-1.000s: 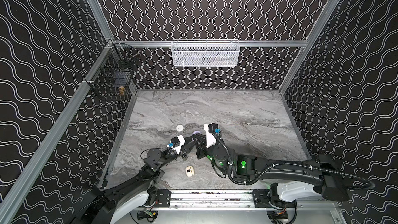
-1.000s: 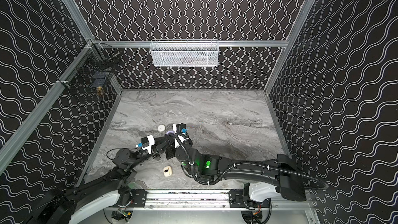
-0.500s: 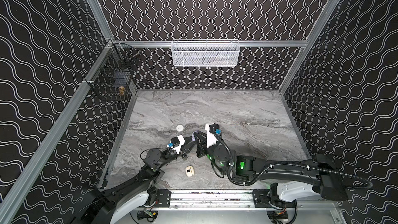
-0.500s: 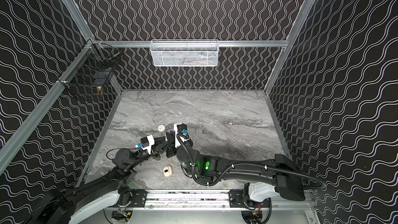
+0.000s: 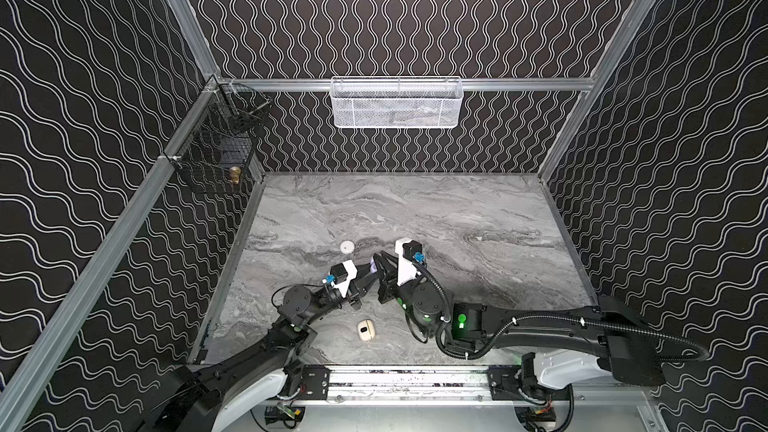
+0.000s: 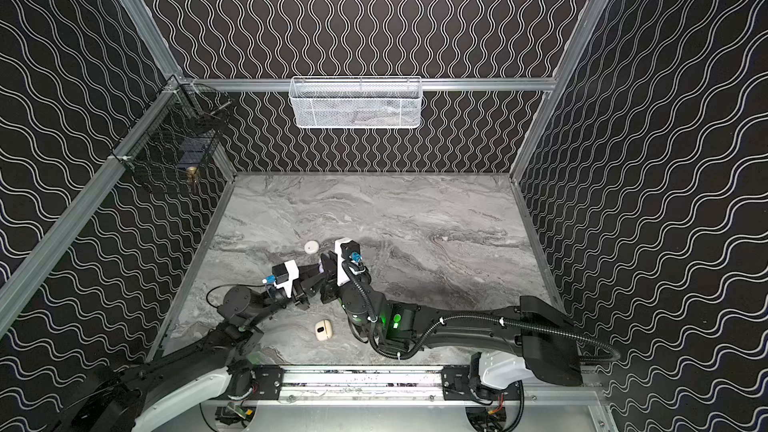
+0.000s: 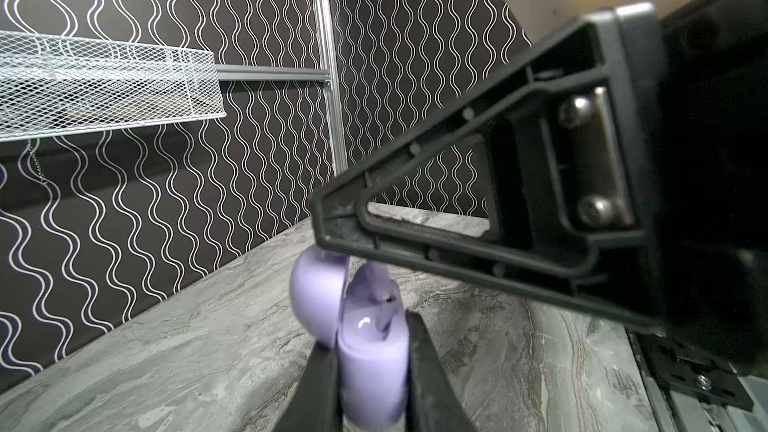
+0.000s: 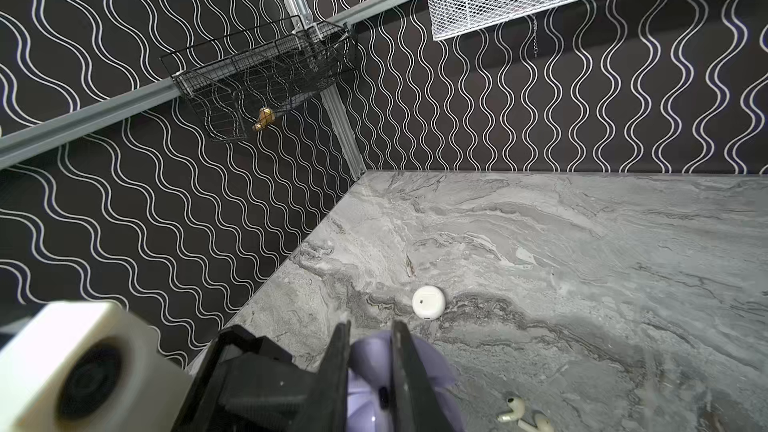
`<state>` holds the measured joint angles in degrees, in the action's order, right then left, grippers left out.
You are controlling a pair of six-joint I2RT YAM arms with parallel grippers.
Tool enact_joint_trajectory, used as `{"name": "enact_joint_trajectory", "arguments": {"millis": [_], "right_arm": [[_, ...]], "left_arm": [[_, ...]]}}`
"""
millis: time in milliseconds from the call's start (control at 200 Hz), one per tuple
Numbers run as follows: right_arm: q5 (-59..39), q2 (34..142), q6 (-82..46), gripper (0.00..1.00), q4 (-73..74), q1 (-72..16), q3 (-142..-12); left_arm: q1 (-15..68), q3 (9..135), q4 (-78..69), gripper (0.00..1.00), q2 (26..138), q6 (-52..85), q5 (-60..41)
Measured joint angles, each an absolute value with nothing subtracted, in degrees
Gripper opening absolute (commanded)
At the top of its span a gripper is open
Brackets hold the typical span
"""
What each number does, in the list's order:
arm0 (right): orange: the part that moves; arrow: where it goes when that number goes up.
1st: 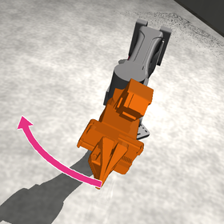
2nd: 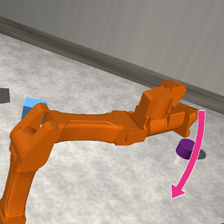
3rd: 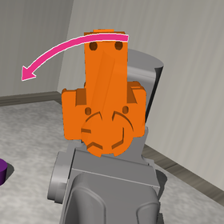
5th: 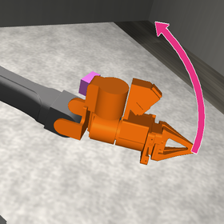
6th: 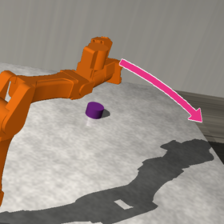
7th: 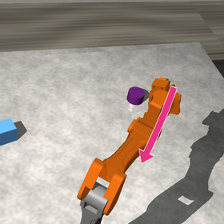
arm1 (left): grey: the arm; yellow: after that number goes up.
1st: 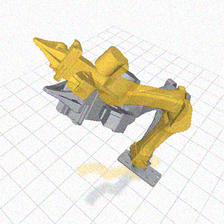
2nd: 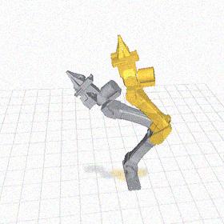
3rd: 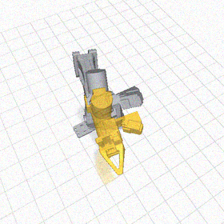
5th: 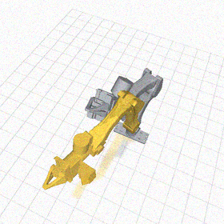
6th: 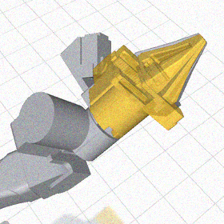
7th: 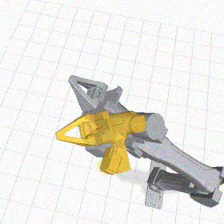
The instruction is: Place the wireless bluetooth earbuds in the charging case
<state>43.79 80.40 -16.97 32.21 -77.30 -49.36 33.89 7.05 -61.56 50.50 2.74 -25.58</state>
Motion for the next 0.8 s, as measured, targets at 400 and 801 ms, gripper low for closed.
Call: {"name": "enact_joint_trajectory", "arguments": {"millis": [400, 801], "right_arm": [[42.26, 80.62, -14.28, 0.17, 39.92, -77.19, -44.91], [38.37, 81.43, -13.65, 0.18, 41.25, -76.51, -45.04]], "left_arm": [[33.87, 8.75, -55.13, 0.00, 46.57, 5.10, -22.92], [33.87, 8.64, -55.53, 0.00, 46.57, 5.85, -22.74]]}}
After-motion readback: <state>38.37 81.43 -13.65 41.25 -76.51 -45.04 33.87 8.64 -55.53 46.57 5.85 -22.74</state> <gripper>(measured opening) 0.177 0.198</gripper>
